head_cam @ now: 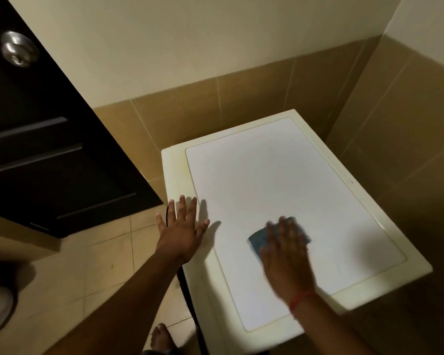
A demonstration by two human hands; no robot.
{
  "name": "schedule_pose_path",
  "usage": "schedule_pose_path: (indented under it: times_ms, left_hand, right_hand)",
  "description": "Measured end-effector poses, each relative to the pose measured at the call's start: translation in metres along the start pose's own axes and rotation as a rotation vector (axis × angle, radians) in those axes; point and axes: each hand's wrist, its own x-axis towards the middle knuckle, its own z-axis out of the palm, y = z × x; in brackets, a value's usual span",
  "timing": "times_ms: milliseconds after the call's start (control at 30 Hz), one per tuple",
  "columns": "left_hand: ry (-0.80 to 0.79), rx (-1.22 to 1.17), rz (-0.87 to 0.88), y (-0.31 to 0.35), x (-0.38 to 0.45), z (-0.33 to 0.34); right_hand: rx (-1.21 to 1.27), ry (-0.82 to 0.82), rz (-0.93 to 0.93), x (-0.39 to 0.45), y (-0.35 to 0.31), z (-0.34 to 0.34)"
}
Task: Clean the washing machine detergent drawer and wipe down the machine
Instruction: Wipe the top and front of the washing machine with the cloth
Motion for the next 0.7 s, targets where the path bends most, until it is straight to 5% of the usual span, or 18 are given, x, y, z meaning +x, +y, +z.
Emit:
schedule_pose_path:
  times_ms: [133,300,433,567,700]
  left_hand:
    - [-0.013,-0.024,0.025,-0.034,0.011,-0.008]
    - [-0.017,0.008,0.096,-0.098,0.03,-0.026]
    - [-0.038,0.023,0.214,-0.151,0.038,-0.05]
    - [-0.055,0.075,0.271,-0.206,0.042,-0.078]
    - [-0.015,0.056,0.303,-0.243,0.046,-0.108]
  right_hand:
    - [-0.027,-0.072,-0.375,-0.025,-0.047,0.004]
    - [-0.034,-0.017,0.133,0.004,-0.121,0.019]
    - [-0.04,-0.042,0.016,0.021,-0.178,0.024]
    - [0.051,0.006,0.461,0.03,-0.198,0.024]
    - [0.023,-0.053,0.368,0.029,-0.224,0.025]
